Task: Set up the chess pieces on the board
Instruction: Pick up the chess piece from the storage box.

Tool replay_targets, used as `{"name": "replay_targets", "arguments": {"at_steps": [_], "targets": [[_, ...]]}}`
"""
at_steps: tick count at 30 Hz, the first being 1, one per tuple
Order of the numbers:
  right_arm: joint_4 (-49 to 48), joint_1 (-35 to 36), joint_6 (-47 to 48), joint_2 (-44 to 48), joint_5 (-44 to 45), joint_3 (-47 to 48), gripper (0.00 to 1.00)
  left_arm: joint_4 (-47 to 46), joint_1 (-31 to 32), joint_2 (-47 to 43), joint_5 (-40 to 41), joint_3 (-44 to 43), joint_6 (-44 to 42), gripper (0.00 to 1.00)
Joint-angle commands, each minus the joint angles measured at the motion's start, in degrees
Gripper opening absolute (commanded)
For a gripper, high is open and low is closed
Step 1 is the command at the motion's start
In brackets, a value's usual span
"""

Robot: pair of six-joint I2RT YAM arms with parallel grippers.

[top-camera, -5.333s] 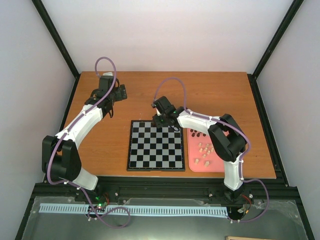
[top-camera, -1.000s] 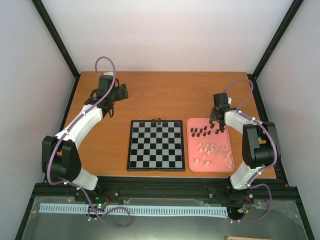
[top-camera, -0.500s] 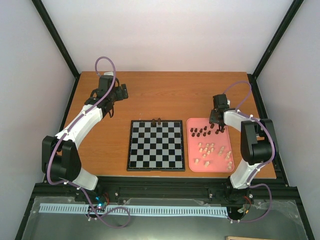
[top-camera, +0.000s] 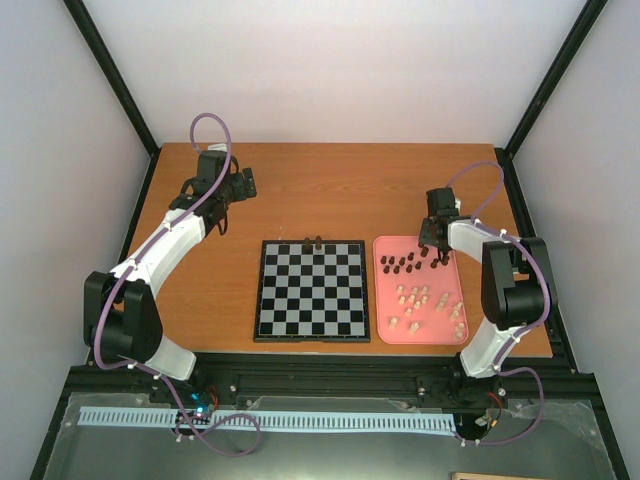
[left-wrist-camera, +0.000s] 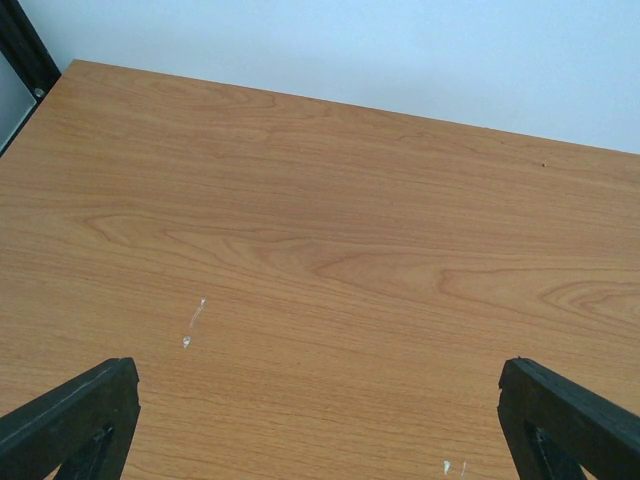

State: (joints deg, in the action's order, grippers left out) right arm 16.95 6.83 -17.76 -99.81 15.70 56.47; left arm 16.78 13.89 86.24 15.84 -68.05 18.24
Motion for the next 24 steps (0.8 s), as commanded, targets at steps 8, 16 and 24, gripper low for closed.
{"name": "replay_targets", "arguments": {"at_steps": [8,16,24], "targets": [[-1.57,0.12,0.44,9.33,-5.24,0.11,0.03,-0.44,0.17,-0.34,-0.02,-1.8,0.74,1.0],[2.25,12.73,2.86,9.56,-6.14,9.88,0.03,-0.04,0.17,-0.69,0.24,-1.91,0.55,1.0],[5.44,25.05,5.53,-2.59,-13.72,26.77,0.03,1.02,0.17,-3.36,1.84,-1.43,0.31,1.0]]}}
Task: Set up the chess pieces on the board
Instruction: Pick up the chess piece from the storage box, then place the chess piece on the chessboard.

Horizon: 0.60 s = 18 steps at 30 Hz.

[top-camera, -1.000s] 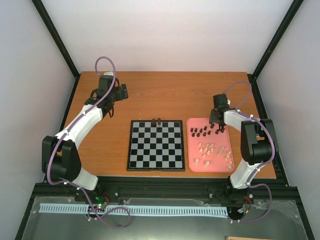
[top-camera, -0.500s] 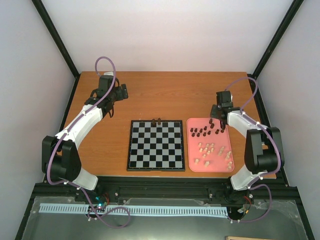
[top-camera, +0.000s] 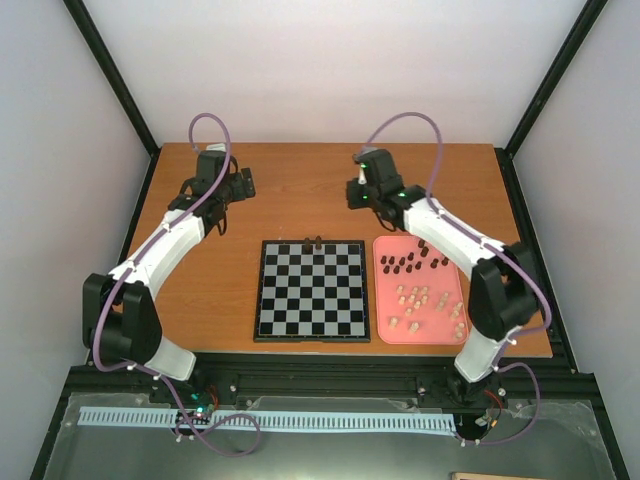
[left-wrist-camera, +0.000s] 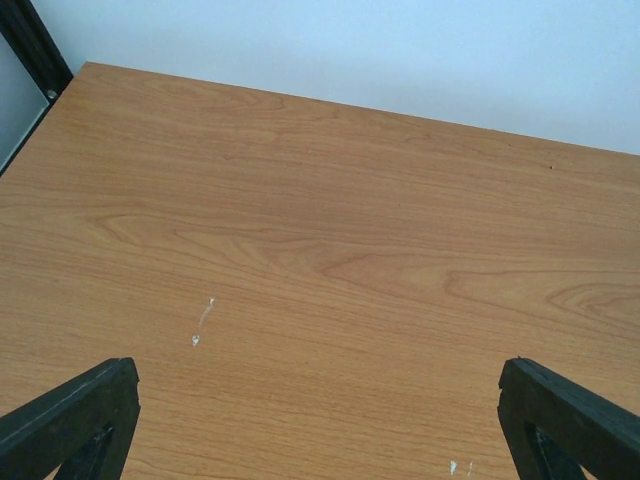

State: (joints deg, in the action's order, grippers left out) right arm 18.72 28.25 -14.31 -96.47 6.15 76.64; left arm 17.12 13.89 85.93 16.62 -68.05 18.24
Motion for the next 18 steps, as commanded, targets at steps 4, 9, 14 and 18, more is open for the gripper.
{"name": "replay_targets", "arguments": {"at_steps": [4,9,14,18], "targets": [[8.18,7.84,3.87,-14.0,-6.64,16.46,0.03,0.96,0.12,-5.09,1.61,-0.89,0.0,1.0],[12.26,11.11,5.43,-22.15,-9.71,25.7,0.03,1.11,0.17,-7.2,3.1,-0.01,-0.14,1.0],[16.0,13.93,6.65,-27.81,-11.23,31.35,0.03,0.91,0.17,-8.54,3.07,0.6,-0.15,1.0],[18.76,15.78,7.03,-29.91,-9.77,33.32,0.03,0.87,0.17,-8.77,3.11,0.74,-0.13,1.0]]}}
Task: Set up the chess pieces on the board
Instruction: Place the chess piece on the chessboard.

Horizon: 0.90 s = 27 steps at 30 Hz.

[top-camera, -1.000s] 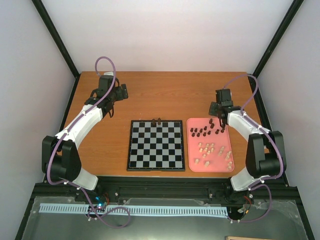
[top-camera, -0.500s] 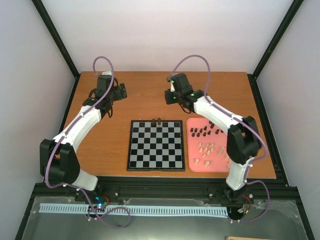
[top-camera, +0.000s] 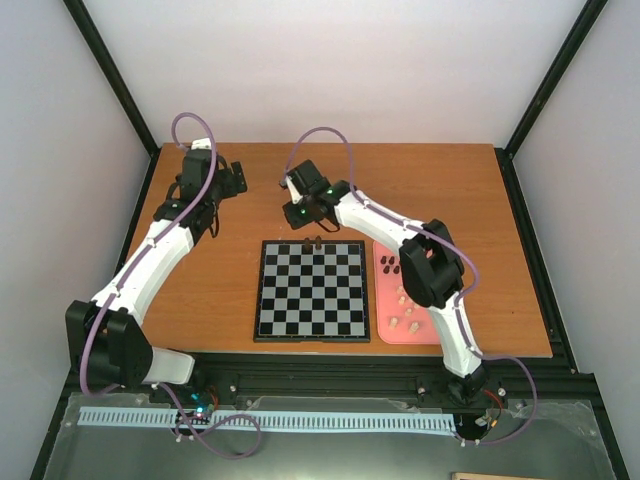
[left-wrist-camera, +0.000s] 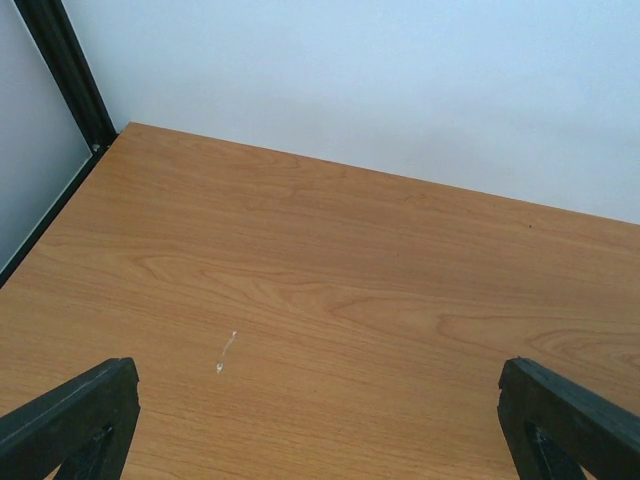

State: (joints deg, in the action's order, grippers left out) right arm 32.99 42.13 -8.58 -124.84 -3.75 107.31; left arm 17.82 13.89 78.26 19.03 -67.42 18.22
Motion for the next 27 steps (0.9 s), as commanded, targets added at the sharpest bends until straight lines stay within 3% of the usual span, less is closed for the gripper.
{"name": "replay_targets", "arguments": {"at_steps": [1,27], "targets": [[4.87,2.2,1.35,-1.69,0.36,2.52,0.03,0.18,0.15,-1.09,0.78,0.17,-0.11,1.0],[2.96,5.33,1.37,-0.79,3.57,-5.6,0.03,-0.42,0.17,-0.1,0.67,0.17,-0.07,1.0]]}}
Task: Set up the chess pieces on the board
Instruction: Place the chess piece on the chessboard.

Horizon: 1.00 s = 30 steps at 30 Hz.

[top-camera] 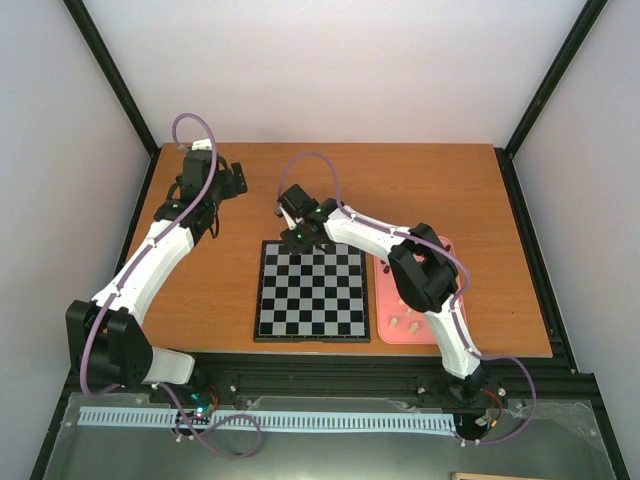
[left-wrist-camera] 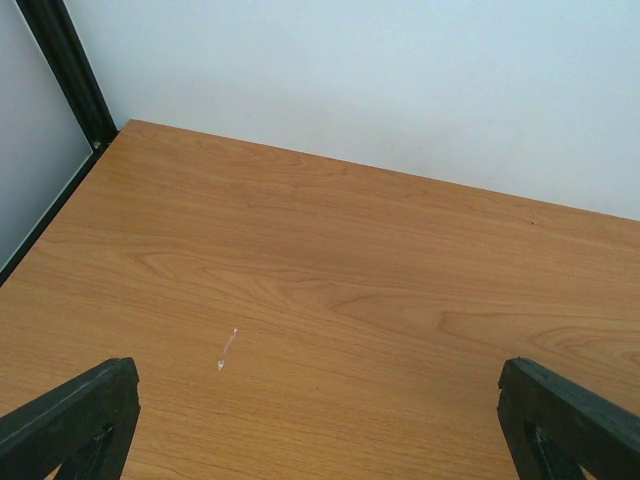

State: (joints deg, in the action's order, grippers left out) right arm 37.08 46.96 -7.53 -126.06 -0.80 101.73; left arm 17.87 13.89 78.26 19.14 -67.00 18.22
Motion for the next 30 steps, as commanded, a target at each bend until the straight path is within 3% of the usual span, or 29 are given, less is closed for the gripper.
{"name": "replay_targets", "arguments": {"at_steps": [1,30], "targets": [[-1.18,0.5,0.32,0.31,0.58,0.1,0.03,-0.45,0.17,-0.16,0.55,-0.19,-0.07,1.0],[-0.39,1.11,1.2,-0.94,0.84,2.87,0.08,-0.64,0.18,-0.25,0.53,-0.17,-0.31,1.0]]}}
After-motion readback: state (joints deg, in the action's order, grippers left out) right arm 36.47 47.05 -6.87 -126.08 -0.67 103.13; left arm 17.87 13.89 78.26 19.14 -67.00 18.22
